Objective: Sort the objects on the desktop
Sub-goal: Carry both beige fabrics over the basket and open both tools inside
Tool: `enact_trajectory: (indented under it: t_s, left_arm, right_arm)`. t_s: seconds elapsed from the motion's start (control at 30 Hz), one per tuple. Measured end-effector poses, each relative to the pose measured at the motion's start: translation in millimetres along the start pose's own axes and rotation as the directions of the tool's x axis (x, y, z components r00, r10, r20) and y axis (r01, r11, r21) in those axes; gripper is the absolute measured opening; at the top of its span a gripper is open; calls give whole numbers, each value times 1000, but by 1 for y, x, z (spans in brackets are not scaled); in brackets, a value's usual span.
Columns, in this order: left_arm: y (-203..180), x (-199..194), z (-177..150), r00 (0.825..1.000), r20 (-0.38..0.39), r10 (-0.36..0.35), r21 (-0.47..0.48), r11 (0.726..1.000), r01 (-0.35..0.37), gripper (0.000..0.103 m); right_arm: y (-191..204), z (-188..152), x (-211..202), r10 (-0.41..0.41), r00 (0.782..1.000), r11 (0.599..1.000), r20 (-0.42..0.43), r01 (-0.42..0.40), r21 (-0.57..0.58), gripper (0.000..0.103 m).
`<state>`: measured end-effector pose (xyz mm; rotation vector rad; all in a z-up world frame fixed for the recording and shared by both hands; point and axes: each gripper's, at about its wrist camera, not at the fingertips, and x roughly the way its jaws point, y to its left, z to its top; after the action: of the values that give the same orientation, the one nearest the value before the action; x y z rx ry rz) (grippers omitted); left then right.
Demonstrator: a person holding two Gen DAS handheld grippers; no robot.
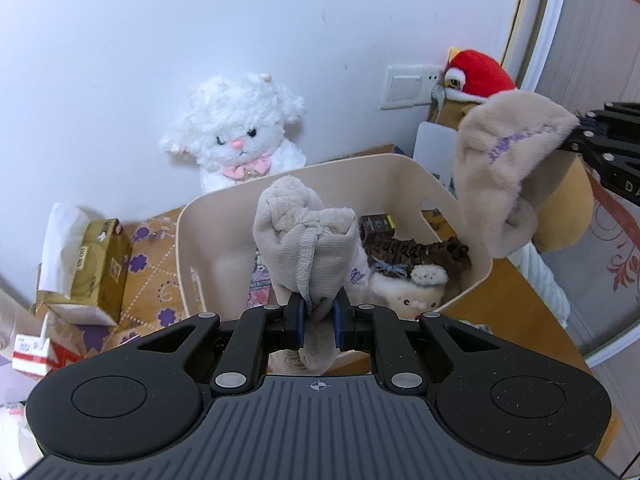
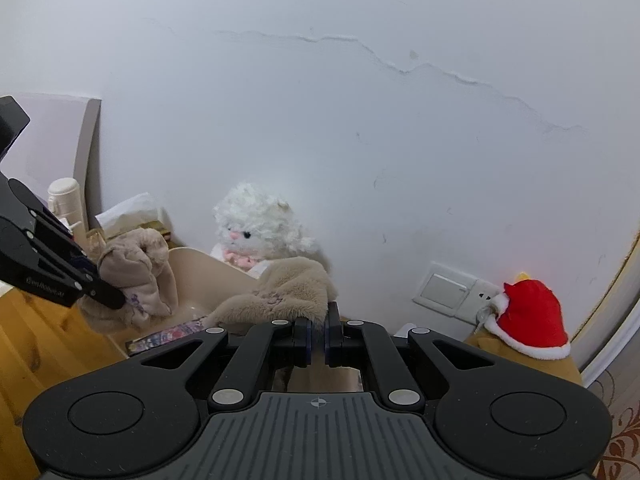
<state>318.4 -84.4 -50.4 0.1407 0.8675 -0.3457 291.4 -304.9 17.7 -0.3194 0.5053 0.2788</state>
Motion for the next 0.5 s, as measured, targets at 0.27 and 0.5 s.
enact_trajectory:
  t_s: [0.27, 0.5]
  left_arm:
    - [3, 39, 2, 997, -65, 30, -10, 999, -31, 13]
    - [9, 62, -1, 992, -100, 74, -16, 997, -76, 13]
  right_arm:
    - [2, -5, 43, 29, 997, 999, -68, -27, 31, 6]
    - [5, -13, 70, 64, 990, 998, -128, -60, 35, 6]
